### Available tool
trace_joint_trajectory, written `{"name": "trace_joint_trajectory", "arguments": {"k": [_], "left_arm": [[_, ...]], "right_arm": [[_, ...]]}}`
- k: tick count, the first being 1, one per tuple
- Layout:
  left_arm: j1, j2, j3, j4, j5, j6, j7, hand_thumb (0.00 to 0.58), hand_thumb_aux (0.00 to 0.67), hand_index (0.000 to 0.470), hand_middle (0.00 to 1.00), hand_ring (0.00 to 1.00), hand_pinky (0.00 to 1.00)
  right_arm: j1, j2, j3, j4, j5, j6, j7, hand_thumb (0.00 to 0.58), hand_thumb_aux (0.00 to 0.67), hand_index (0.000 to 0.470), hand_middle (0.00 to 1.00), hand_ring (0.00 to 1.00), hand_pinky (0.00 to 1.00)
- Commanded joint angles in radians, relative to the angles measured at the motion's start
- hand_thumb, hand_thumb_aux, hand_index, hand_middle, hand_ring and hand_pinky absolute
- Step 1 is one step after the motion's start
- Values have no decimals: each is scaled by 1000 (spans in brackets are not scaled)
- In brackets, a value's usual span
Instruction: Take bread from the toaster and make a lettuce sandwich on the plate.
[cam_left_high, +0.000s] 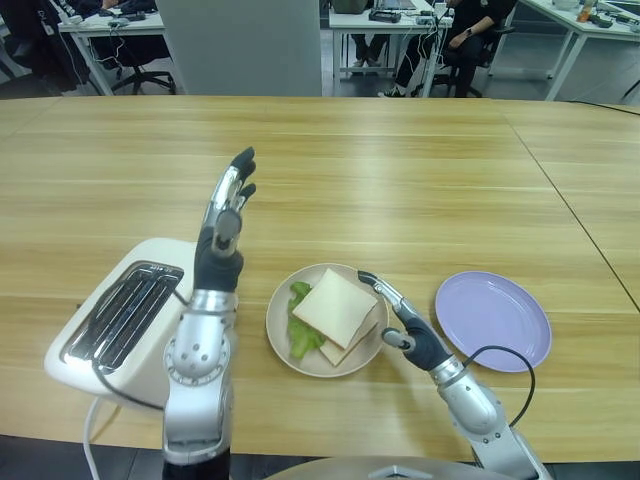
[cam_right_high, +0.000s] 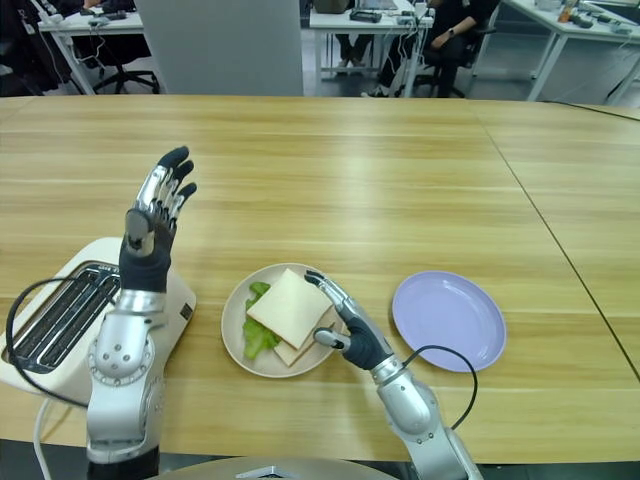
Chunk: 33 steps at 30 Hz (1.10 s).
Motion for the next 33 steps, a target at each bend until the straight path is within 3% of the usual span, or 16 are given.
{"name": "trace_joint_trajectory", "arguments": {"k": [1,2,3,4,5,6,9,17,33], "left_arm": [[143,9,-73,-10,-43,-53,-41,561,549,377,278,278,278],[193,28,-96,5,-17,-92,-52,580,670,460,365,365,365],[238,43,-115,24,8,-132,-57,580,670,460,616,616,616],[282,60,-137,45,29,-168,-64,580,670,460,741,741,741],[322,72,-157,67,38,-200,-68,580,670,460,902,902,902],[356,81,-174,84,26,-216,-77,580,670,460,1000,1000,1000],[428,109,-219,147,-12,-260,-112,580,670,460,1000,1000,1000],[488,168,-213,280,-58,-310,-155,580,670,460,1000,1000,1000],[489,233,-255,446,-29,-125,-202,580,670,460,1000,1000,1000]], "right_arm": [[61,4,17,-15,133,-9,65,0,0,0,329,329,329],[80,5,21,-11,156,-23,77,0,0,0,404,404,404],[97,6,23,-5,178,-38,88,429,328,225,596,596,596],[110,4,29,6,194,-55,101,579,641,440,694,694,694],[122,3,32,19,209,-66,114,580,670,460,784,784,784],[133,3,34,33,220,-71,123,580,670,460,851,851,851],[154,4,32,89,206,-86,128,580,670,460,910,910,910],[191,3,46,171,157,-75,134,580,670,460,890,890,890],[186,25,47,259,137,93,138,580,670,460,867,867,867]]}}
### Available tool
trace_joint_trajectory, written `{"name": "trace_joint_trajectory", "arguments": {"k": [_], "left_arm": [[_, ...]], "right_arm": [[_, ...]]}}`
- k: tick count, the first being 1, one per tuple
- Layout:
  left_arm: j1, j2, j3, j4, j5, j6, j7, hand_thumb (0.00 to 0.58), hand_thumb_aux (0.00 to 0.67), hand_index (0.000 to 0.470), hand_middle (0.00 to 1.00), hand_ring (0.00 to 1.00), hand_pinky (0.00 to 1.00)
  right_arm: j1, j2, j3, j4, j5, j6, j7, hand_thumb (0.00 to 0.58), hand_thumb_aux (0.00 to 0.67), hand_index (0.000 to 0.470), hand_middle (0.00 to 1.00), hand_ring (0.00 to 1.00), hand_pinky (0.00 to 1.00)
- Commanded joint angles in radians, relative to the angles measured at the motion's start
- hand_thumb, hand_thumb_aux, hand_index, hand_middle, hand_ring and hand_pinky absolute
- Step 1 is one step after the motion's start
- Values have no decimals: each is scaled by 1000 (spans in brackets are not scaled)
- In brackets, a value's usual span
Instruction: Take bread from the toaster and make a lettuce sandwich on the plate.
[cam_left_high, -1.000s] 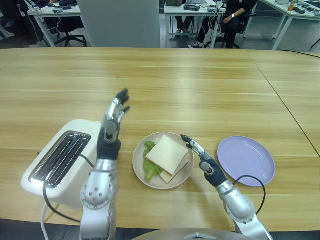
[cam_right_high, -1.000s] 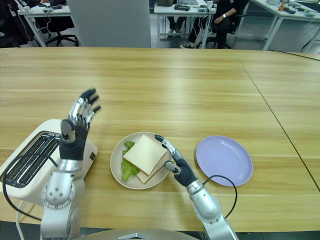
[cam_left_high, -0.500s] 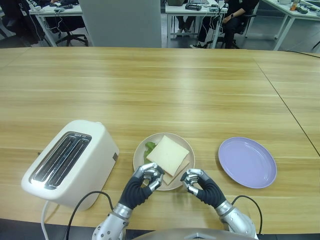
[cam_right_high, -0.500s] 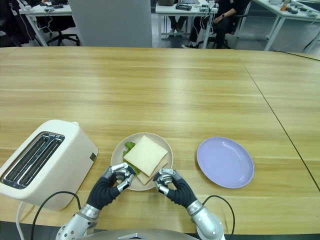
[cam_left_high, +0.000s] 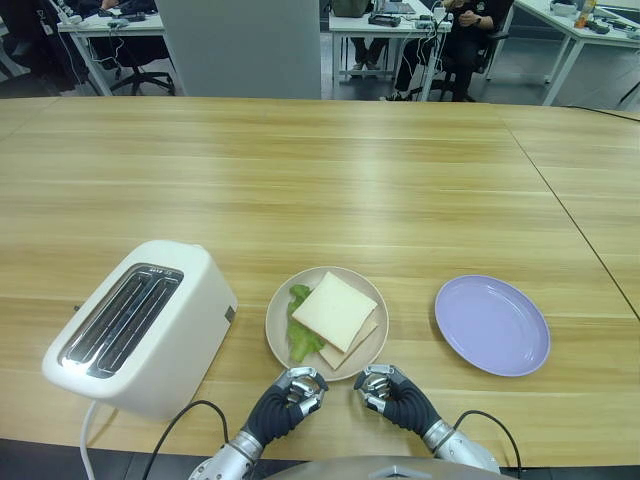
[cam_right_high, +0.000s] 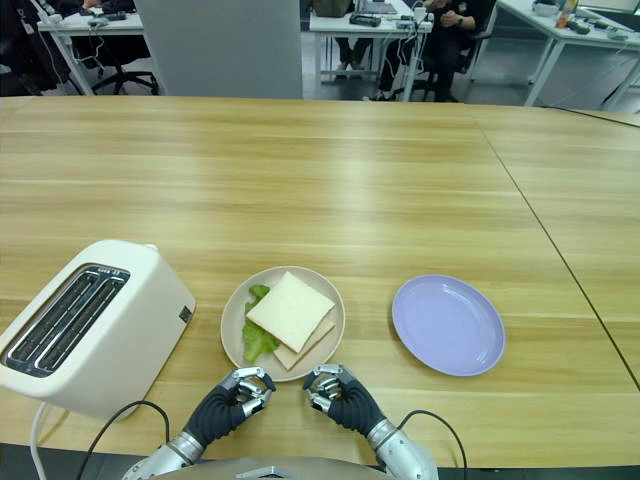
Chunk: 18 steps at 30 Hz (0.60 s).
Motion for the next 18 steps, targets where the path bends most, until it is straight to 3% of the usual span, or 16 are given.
{"name": "trace_joint_trajectory", "arguments": {"k": [1,18], "left_arm": [[8,11,-9,36,20,43,-3,580,670,460,1000,1000,1000],[-248,-92,-13,176,77,151,84,580,670,460,1000,1000,1000]], "right_arm": [[-6,6,-17,28,-2,55,-3,580,670,460,867,867,867],[-141,111,-61,200,20,123,-24,580,670,460,863,863,863]]}}
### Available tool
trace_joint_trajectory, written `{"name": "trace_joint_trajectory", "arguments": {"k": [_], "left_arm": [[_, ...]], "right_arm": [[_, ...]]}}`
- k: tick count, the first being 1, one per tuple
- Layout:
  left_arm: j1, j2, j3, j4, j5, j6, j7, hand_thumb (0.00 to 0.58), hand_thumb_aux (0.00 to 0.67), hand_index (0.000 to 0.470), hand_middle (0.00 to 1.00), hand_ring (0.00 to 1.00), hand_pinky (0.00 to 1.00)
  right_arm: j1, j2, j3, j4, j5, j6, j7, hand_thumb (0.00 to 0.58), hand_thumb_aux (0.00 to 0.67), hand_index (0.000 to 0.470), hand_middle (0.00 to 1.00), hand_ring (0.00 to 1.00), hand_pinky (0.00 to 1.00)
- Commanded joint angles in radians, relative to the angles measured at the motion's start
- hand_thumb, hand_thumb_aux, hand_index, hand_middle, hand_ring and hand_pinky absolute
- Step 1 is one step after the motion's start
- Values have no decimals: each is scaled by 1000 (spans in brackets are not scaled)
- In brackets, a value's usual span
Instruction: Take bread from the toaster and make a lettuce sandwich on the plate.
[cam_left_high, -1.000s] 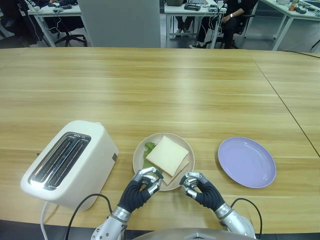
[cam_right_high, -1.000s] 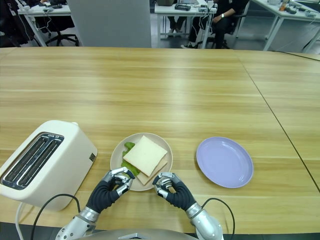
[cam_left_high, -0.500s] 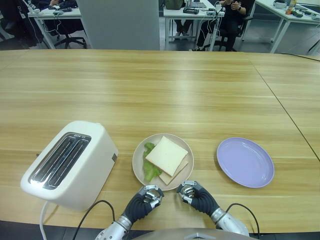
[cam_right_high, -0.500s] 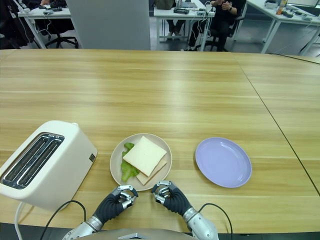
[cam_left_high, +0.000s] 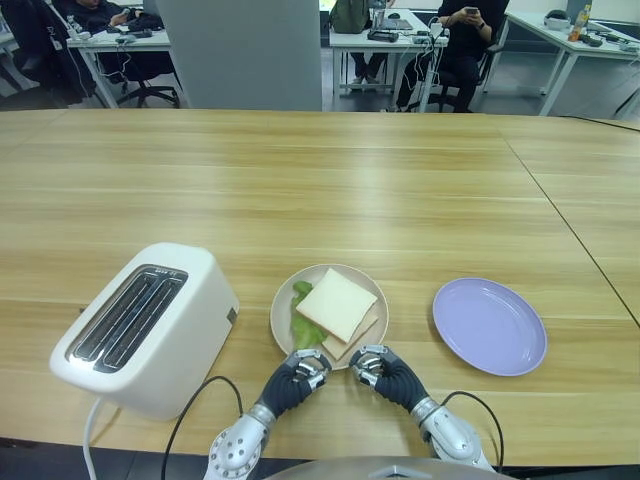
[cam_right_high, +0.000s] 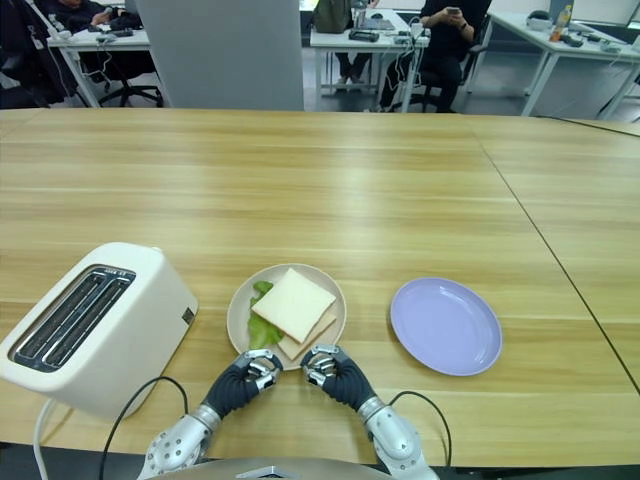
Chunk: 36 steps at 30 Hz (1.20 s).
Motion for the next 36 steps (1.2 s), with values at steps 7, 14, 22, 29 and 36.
{"name": "trace_joint_trajectory", "arguments": {"k": [7,14,22,29,36], "left_arm": [[-222,-93,4,201,18,16,43,580,670,460,1000,1000,1000],[-428,-156,24,469,8,-94,50,580,670,460,1000,1000,1000],[-608,-185,74,738,11,-211,79,580,670,460,1000,1000,1000],[-640,-186,98,784,6,-254,75,580,670,460,1000,1000,1000],[-500,-191,65,615,3,-268,35,580,670,460,1000,1000,1000]], "right_arm": [[-171,65,-101,256,27,14,-39,580,670,460,855,855,855],[-371,102,-194,510,39,-56,-94,580,670,460,855,855,855],[-569,136,-273,746,42,-124,-128,580,670,460,851,851,851],[-610,151,-292,814,33,-166,-123,580,670,460,843,843,843],[-482,173,-274,618,53,-134,-81,580,670,460,792,792,792]]}}
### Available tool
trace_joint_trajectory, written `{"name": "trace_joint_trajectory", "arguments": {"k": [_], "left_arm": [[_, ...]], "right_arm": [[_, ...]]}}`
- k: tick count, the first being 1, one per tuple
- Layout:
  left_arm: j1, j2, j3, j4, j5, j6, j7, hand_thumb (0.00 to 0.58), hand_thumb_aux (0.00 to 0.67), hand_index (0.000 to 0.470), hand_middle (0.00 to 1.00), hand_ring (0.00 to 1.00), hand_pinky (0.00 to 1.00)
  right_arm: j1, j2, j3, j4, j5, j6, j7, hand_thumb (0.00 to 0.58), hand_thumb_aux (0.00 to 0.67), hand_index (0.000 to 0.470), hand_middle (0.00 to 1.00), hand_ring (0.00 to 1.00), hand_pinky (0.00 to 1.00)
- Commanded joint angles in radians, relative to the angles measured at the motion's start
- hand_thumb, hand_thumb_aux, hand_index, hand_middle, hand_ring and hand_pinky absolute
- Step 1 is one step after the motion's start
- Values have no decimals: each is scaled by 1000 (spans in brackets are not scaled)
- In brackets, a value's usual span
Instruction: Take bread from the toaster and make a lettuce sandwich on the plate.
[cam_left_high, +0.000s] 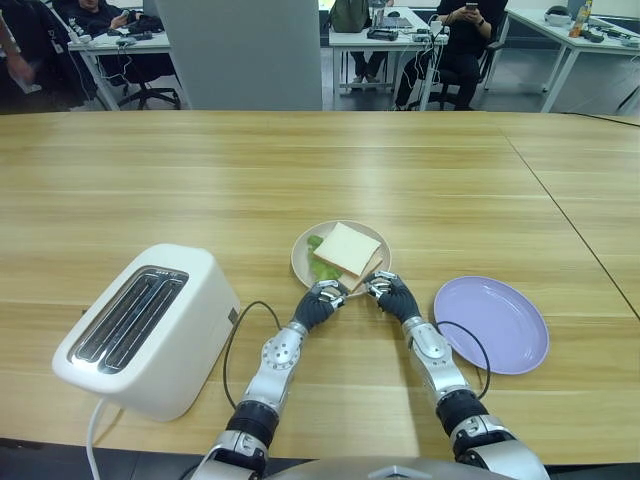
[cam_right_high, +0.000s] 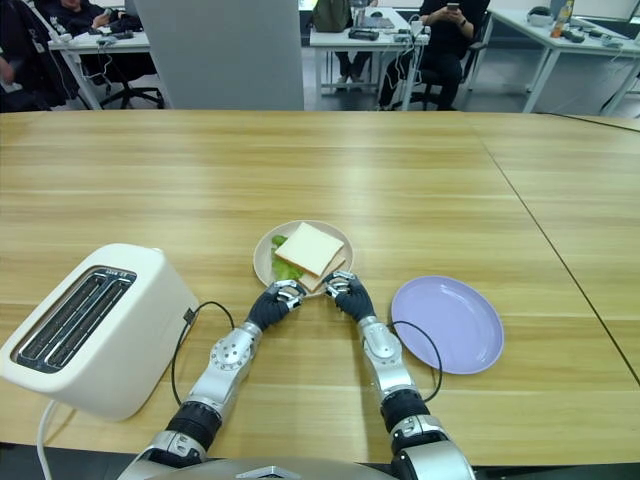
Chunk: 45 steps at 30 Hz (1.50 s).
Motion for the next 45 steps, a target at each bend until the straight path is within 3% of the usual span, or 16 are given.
{"name": "trace_joint_trajectory", "arguments": {"k": [1,2,3,4,5,11,16,28,45], "left_arm": [[118,-3,-35,-149,-21,14,-42,580,670,460,1000,1000,1000],[162,-6,-46,-212,-37,22,-59,390,286,197,1000,1000,1000],[219,-9,-63,-291,-64,27,-81,390,286,197,1000,1000,1000],[271,-10,-78,-365,-91,42,-101,0,0,0,820,820,820],[319,-10,-91,-432,-118,56,-118,0,0,0,16,16,16],[521,-33,-134,-722,-259,124,-132,0,0,0,0,0,0],[580,-69,-147,-767,-240,88,-80,0,0,0,0,0,0],[581,-49,-107,-825,-152,34,11,0,0,0,0,0,0],[501,-51,-42,-729,-158,-22,37,0,0,0,0,0,0]], "right_arm": [[142,11,22,-144,20,91,34,580,670,460,792,792,792],[190,14,32,-218,26,119,41,478,389,267,439,439,439],[254,13,46,-311,31,148,45,478,389,267,439,439,439],[315,14,57,-399,36,175,46,0,0,0,0,0,0],[370,15,67,-481,46,204,49,0,0,0,0,0,0],[594,16,108,-799,82,274,34,0,0,0,0,0,0],[657,20,117,-866,95,243,27,0,0,0,0,0,0],[663,-2,98,-881,77,209,3,0,0,0,0,0,0],[547,0,76,-756,82,144,10,0,0,0,0,0,0]]}}
